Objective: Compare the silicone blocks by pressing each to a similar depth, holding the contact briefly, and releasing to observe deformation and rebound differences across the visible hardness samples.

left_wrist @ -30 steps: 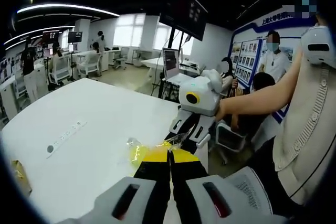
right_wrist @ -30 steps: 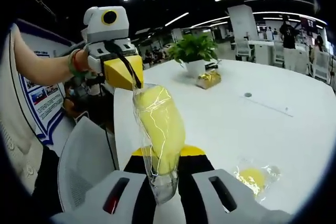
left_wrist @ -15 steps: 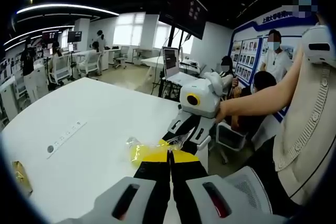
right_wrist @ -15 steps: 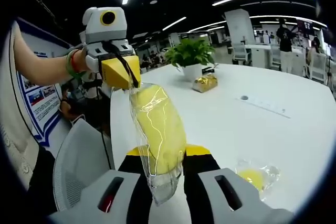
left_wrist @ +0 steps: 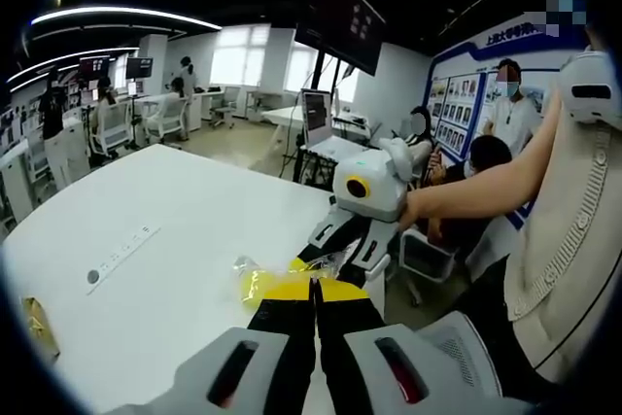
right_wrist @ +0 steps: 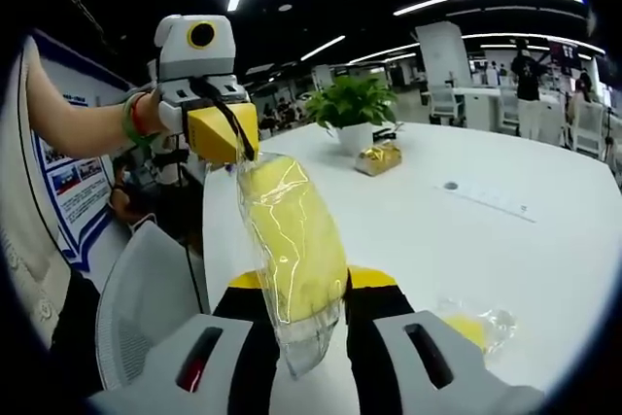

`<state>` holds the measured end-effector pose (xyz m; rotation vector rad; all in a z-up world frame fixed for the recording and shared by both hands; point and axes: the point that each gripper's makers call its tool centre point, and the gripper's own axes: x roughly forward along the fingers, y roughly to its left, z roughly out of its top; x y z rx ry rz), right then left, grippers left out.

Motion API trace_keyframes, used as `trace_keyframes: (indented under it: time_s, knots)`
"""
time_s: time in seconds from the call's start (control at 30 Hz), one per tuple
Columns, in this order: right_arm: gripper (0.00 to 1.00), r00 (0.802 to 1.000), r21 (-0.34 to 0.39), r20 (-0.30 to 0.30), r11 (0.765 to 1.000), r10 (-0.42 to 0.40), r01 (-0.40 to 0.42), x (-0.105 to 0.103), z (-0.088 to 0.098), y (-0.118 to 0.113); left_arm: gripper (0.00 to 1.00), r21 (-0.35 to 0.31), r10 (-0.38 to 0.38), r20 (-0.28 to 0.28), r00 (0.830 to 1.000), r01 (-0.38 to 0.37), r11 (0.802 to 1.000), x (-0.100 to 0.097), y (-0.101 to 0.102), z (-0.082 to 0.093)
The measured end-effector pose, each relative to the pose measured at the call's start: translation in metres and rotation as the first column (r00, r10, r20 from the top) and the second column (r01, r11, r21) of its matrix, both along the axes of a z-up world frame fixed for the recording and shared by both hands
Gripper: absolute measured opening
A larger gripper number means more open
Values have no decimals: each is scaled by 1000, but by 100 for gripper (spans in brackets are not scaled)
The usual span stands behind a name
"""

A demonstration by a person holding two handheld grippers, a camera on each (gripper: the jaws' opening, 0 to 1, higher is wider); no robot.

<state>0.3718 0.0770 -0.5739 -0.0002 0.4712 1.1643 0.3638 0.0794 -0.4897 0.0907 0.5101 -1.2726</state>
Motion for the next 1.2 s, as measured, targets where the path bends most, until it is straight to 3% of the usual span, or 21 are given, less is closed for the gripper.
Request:
trace_keyframes:
  time_s: [0.4, 0.7, 1.2]
  knots:
    - [28, 1000, 3, -1, 1000, -3, 3, -2, -1, 2, 0, 7, 10, -4, 1000, -9, 1000, 0, 1, -1]
    - [40, 999, 28, 4, 999, -38, 38, -3, 2, 0, 0, 24, 17, -20, 1000, -17, 1000, -2, 3, -7]
    - [57, 988, 54, 14, 986, -157, 156, -24, 18, -32, 0, 26, 34, -57, 998, -33, 999, -7, 9, -23]
